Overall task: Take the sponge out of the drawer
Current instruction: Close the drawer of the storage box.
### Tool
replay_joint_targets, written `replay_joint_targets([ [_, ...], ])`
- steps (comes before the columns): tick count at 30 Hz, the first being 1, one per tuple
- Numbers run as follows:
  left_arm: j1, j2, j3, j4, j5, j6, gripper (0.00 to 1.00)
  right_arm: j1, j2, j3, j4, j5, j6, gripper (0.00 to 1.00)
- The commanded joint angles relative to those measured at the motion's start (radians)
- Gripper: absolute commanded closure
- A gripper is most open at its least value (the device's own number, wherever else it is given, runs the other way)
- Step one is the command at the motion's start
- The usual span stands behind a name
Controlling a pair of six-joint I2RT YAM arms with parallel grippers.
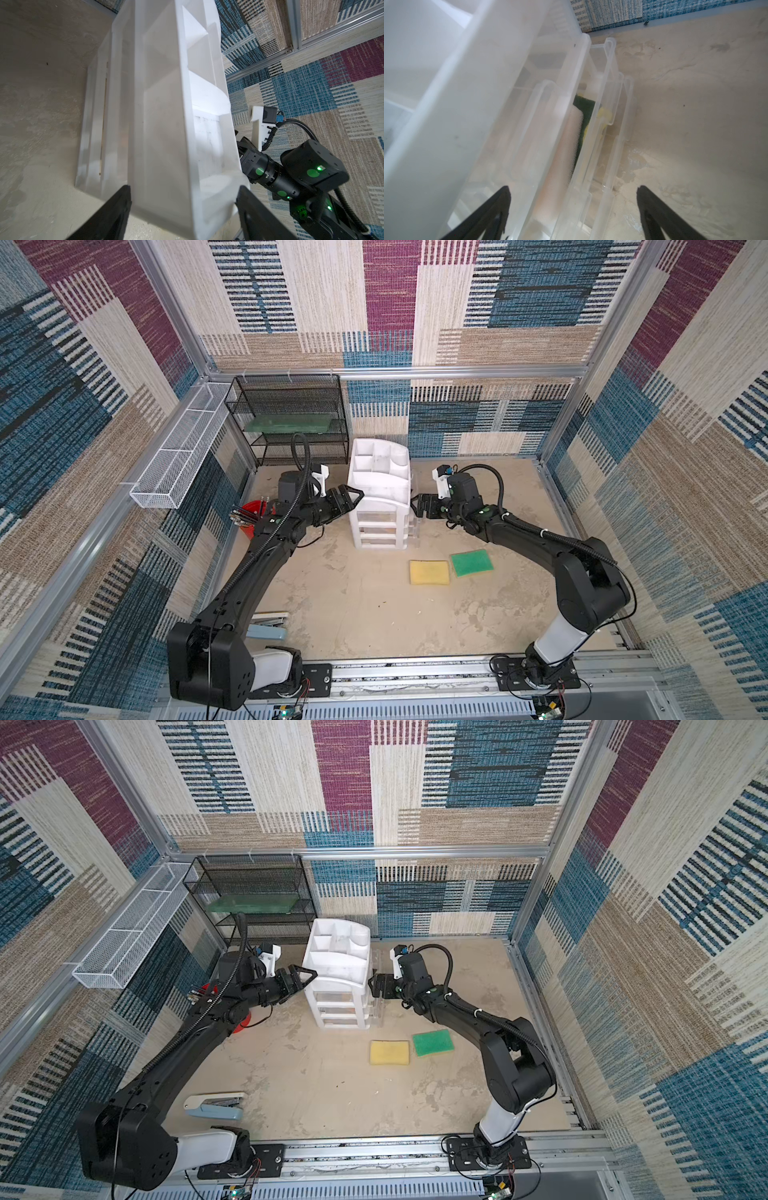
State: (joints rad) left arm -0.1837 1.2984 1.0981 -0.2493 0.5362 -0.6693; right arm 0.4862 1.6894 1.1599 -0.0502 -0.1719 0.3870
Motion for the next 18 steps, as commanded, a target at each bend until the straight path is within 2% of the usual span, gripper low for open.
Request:
replay_joint_targets([
  [1, 0.000, -0.016, 0.037, -0.013, 0.084, -0.044, 0.11, 0.008, 0.001, 0.014, 0.020, 0.027, -0.002, 0.04],
  [6, -0.010, -0.082, 0.082, -0.116, 0.095, -0.092, 0.00, 0.006, -0.035, 0.008, -0.003, 0.086, 0.013, 0.05],
  [11, -0.010, -0.175, 0.089, -0.207, 0.067, -0.113, 0.00, 0.006, -0.100, 0.002, -0.031, 0.190, 0.008, 0.05],
  [18, 0.008, -0.273, 0.002, -0.144, 0.130, -0.170, 0.00, -0.020, -0.139, -0.015, -0.041, 0.274, -0.002, 0.05],
])
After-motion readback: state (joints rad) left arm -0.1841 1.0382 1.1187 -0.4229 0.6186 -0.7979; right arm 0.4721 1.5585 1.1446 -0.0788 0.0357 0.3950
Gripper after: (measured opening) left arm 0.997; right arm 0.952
